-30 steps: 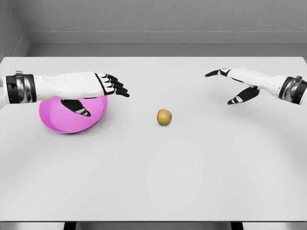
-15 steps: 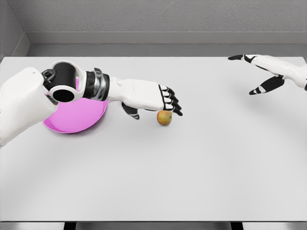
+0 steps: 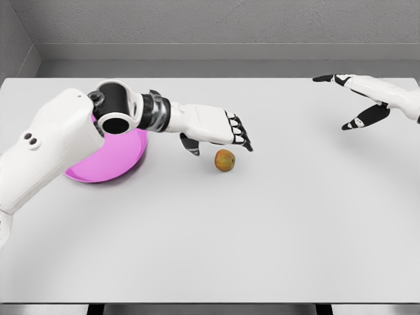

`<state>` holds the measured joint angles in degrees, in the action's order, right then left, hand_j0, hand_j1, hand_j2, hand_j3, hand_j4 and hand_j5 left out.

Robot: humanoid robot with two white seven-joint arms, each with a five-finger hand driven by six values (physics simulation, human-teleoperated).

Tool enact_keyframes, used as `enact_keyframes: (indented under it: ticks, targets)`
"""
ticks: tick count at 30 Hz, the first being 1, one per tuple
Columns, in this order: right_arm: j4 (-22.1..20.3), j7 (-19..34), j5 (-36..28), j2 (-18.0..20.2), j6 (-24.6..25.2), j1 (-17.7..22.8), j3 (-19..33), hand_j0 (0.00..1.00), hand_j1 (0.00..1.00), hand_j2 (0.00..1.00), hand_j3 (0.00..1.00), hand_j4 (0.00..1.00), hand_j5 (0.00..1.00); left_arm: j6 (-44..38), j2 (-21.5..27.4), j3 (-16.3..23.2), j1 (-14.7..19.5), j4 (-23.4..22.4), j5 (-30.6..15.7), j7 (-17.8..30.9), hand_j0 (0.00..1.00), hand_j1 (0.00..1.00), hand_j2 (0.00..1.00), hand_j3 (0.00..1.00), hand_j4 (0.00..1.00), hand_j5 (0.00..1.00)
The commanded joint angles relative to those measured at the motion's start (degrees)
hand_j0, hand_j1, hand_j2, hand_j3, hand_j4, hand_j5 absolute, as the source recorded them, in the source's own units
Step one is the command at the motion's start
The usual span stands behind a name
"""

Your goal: Put the apple on the plate with both arms

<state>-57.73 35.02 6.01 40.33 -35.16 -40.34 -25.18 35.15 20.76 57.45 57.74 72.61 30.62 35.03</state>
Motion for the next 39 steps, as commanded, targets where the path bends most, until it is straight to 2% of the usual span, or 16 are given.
enact_keyframes:
  ticks: [1,7,17,33,39]
  targets:
    - [0.0,0.0,-0.5,0.1,0.2,0.0,0.0,1.0,1.0,1.0,1.0,1.0,1.0,-0.1,-1.2,0.0,0.0,-1.9,0.7,0.0,0.96,0.96,0.96,0.96,0.96,0.96]
    - [0.0,0.0,-0.4,0.1,0.2,0.5,0.0,1.0,1.0,1.0,1.0,1.0,1.0,-0.1,-2.9,0.0,-0.5,-1.9,1.6,0.0,0.96,0.96,0.96,0.96,0.96,0.96]
    - [0.0,0.0,-0.4,0.0,0.2,0.5,0.0,1.0,1.0,1.0,1.0,1.0,1.0,-0.1,-3.1,0.5,-1.0,-3.5,6.6,0.0,0.96,0.96,0.96,0.96,0.96,0.96]
    - [-0.2,0.0,-0.4,0.0,0.2,0.9,-0.1,1.0,1.0,1.0,1.0,1.0,1.0,-0.1,-4.5,2.8,-0.9,-3.3,7.4,0.0,0.96,0.96,0.96,0.96,0.96,0.96]
    - [-0.9,0.0,-0.4,0.0,0.2,1.3,-0.2,1.0,1.0,1.0,1.0,1.0,1.0,-0.1,-4.4,2.8,-1.0,-3.3,7.4,0.0,0.92,0.92,0.92,0.92,0.92,0.92]
